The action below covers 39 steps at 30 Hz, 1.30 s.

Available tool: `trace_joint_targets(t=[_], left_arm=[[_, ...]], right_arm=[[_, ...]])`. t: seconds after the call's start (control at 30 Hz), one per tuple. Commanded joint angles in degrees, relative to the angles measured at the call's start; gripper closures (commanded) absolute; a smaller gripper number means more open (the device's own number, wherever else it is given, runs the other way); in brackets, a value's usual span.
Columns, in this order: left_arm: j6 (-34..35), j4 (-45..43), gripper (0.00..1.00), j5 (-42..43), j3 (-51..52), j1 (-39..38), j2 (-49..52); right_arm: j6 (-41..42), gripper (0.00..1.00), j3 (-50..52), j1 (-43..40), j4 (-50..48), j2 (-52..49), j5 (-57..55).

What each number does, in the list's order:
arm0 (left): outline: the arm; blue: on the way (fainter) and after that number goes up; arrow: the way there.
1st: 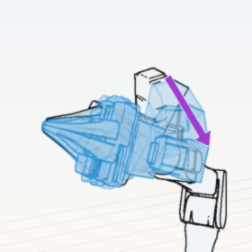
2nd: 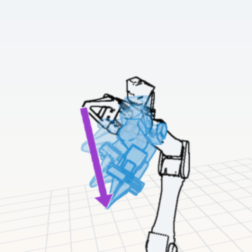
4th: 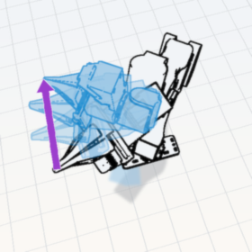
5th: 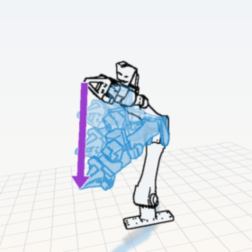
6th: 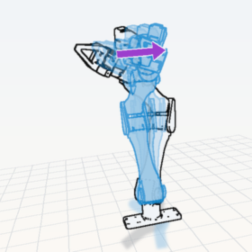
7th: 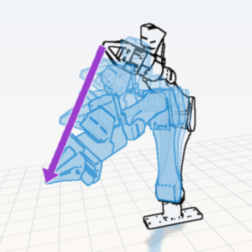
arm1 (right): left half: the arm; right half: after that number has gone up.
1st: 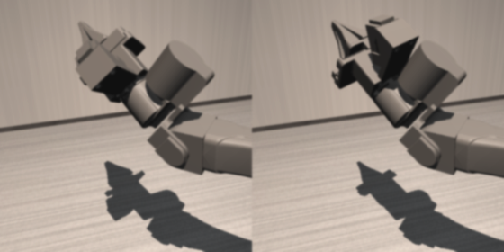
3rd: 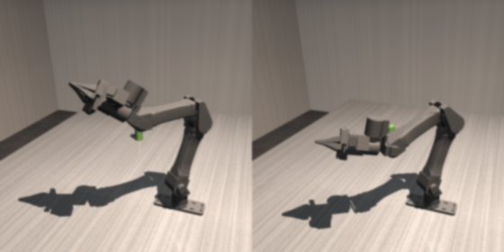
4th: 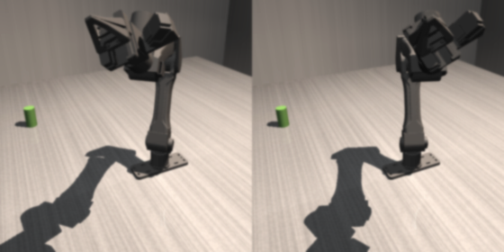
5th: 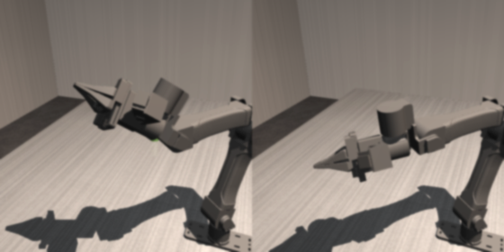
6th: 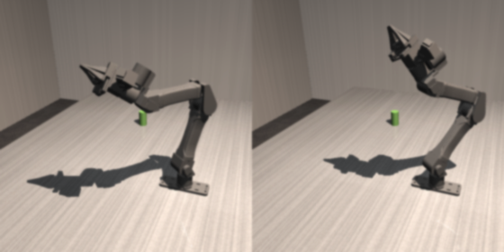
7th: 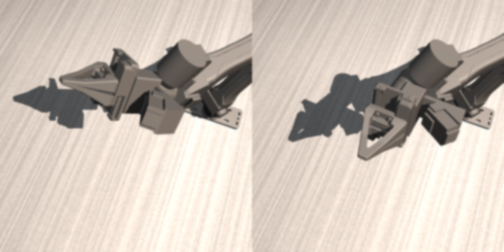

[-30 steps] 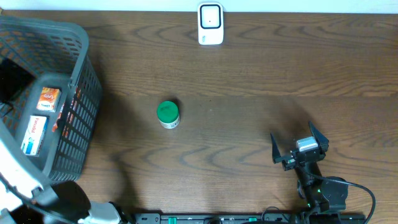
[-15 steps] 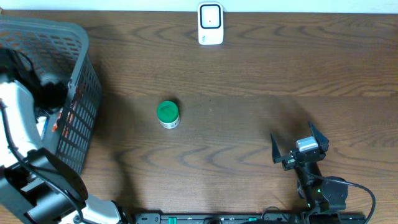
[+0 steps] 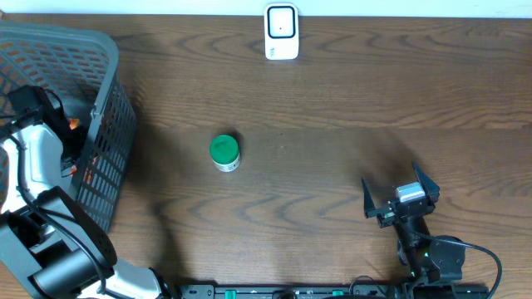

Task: Scan the item barcode
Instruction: 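Return the left gripper into the basket and grasp the red candy bar, then lift the red candy bar out and drop it right of the bottle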

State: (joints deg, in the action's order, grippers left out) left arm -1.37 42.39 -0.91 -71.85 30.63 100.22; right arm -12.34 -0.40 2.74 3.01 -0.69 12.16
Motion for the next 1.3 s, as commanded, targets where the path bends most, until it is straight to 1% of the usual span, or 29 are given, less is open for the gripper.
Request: trace_joint_targets(t=[0.0,0.1,0.27,0.43,0.5,0.53,0.57,0.67,0.7,0.77,0.83,0.97,1.0,1.03,1.13,1.17,1.27], left_arm=[[-1.66,-0.96,0.02,-1.97,0.39,-0.13,3.06],[-1.66,-1.84,0.02,-1.97,0.39,-0.17,5.25],[-4.22,-4.0,0.02,-1.95,0.39,-0.17,8.63],[-4.63,-6.84,0.01,-1.88,0.39,-0.2,11.58],[-6.1,-7.5,0.03,-1.22,0.39,-0.24,12.76],[-6.16,-7.76,0.07,-1.22,0.39,-0.24,13.25],[-6.14,-8.02,0.14,-1.22,0.39,-0.24,13.84],[-6.1,-8.2,0.45,-1.05,0.39,-0.24,15.37],[-6.05,-8.2,0.53,-1.05,0.39,-0.24,15.67],[-5.09,-8.2,0.67,-1.05,0.39,-0.24,15.89],[-3.82,-8.26,0.75,-1.05,0.37,-0.24,15.87],[-1.27,-7.13,0.81,-1.07,0.33,-0.24,15.63],[-0.48,-6.58,0.85,-1.05,0.28,-0.24,15.32],[0.55,-5.97,0.87,-1.05,0.26,-0.24,14.75],[3.96,-4.31,0.91,-1.05,0.15,-0.24,11.65],[5.18,-2.73,0.92,-1.03,-0.42,-0.24,8.55],[5.14,-0.09,0.92,0.42,-1.66,-0.24,1.73]], right_arm=[[0.72,0.01,0.11,-0.5,0.2,0.37,0.15],[0.72,0.01,0.11,-0.5,0.2,0.37,0.15],[0.72,0.01,0.09,-0.5,0.2,0.37,0.15],[0.72,0.01,0.11,-0.5,0.2,0.37,0.15],[0.72,0.01,0.09,-0.5,0.2,0.37,0.13],[0.72,0.01,0.09,-0.5,0.2,0.37,0.15],[0.72,0.01,0.09,-0.5,0.2,0.37,0.15],[0.72,0.01,0.11,-0.5,0.2,0.37,0.13],[0.72,0.01,0.09,-0.5,0.2,0.37,0.15],[0.72,0.01,0.09,-0.5,0.2,0.37,0.13],[0.72,0.01,0.11,-0.5,0.2,0.37,0.13],[0.72,0.01,0.09,-0.5,0.2,0.37,0.13],[0.72,0.01,0.11,-0.5,0.2,0.37,0.13],[0.72,0.01,0.09,-0.5,0.2,0.37,0.13],[0.72,0.01,0.11,-0.5,0.2,0.37,0.15],[0.72,0.01,0.11,-0.5,0.2,0.37,0.13],[0.72,0.01,0.11,-0.5,0.2,0.37,0.15]])
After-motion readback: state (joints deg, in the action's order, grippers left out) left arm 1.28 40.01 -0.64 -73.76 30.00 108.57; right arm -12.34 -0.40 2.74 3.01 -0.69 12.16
